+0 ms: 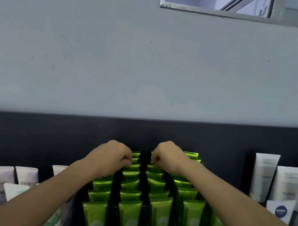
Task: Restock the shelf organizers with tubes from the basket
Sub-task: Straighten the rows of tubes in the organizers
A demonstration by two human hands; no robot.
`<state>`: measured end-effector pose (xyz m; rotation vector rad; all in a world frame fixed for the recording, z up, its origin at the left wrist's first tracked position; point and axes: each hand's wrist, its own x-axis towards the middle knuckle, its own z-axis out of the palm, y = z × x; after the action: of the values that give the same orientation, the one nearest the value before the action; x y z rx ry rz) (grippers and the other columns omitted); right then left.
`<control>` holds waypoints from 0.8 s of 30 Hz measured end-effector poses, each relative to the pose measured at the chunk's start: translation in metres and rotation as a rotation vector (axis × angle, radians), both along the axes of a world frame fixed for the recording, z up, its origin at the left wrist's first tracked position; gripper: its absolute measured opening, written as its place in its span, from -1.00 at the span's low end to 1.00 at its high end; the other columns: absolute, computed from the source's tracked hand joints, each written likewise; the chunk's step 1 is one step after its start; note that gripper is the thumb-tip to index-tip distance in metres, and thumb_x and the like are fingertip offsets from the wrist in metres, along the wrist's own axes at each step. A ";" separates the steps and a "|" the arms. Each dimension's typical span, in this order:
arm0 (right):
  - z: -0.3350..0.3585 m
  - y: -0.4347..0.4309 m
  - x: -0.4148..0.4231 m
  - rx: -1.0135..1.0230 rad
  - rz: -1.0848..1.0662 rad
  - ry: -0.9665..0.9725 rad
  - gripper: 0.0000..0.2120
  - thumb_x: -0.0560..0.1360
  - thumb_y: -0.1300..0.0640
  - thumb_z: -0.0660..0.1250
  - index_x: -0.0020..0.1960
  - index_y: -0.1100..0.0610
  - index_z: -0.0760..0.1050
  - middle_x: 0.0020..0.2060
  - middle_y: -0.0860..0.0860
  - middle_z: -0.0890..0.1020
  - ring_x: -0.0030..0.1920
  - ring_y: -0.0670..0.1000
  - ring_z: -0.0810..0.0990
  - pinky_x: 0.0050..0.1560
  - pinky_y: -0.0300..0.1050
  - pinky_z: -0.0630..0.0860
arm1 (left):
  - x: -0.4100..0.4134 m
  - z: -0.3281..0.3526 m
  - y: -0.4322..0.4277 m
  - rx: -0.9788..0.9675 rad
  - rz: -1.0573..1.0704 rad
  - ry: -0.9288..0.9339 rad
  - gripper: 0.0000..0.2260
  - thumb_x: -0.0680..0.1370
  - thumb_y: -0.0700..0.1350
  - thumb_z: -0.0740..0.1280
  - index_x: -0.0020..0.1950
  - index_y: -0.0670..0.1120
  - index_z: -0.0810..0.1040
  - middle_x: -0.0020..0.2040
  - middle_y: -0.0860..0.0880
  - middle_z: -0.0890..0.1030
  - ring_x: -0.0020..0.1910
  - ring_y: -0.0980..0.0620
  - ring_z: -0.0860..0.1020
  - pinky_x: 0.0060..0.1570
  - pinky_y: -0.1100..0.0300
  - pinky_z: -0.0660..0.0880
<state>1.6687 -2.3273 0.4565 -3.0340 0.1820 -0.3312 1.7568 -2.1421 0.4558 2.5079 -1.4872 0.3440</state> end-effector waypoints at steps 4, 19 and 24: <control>-0.001 0.001 0.001 0.013 0.026 -0.012 -0.80 0.45 0.28 0.36 0.03 0.12 0.65 0.04 0.05 0.67 0.04 0.08 0.62 0.09 -0.06 0.56 | 0.002 0.002 -0.001 -0.047 0.002 -0.025 -0.85 0.58 -0.05 0.26 0.00 0.01 0.63 -0.04 0.10 0.63 -0.07 0.15 0.56 -0.01 0.16 0.54; -0.007 -0.020 0.021 0.025 -0.046 -0.002 -0.68 0.44 0.40 0.23 0.02 0.12 0.63 0.00 0.08 0.64 0.00 0.14 0.62 0.00 -0.02 0.59 | 0.012 -0.003 -0.003 0.004 0.040 0.004 -0.85 0.57 -0.04 0.29 0.06 -0.01 0.61 0.01 0.06 0.62 -0.06 0.11 0.57 0.00 0.10 0.57; 0.002 -0.017 0.022 0.065 0.013 -0.014 -0.79 0.47 0.34 0.32 0.03 0.18 0.65 0.01 0.06 0.67 0.00 0.04 0.63 -0.06 -0.23 0.49 | 0.017 -0.001 -0.003 -0.004 0.054 0.015 -0.85 0.57 -0.04 0.28 0.08 0.00 0.61 0.01 0.06 0.62 -0.05 0.10 0.57 0.01 0.09 0.56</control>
<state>1.6908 -2.3440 0.4586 -2.9662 0.1681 -0.3383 1.7735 -2.1446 0.4547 2.5461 -1.4139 0.3350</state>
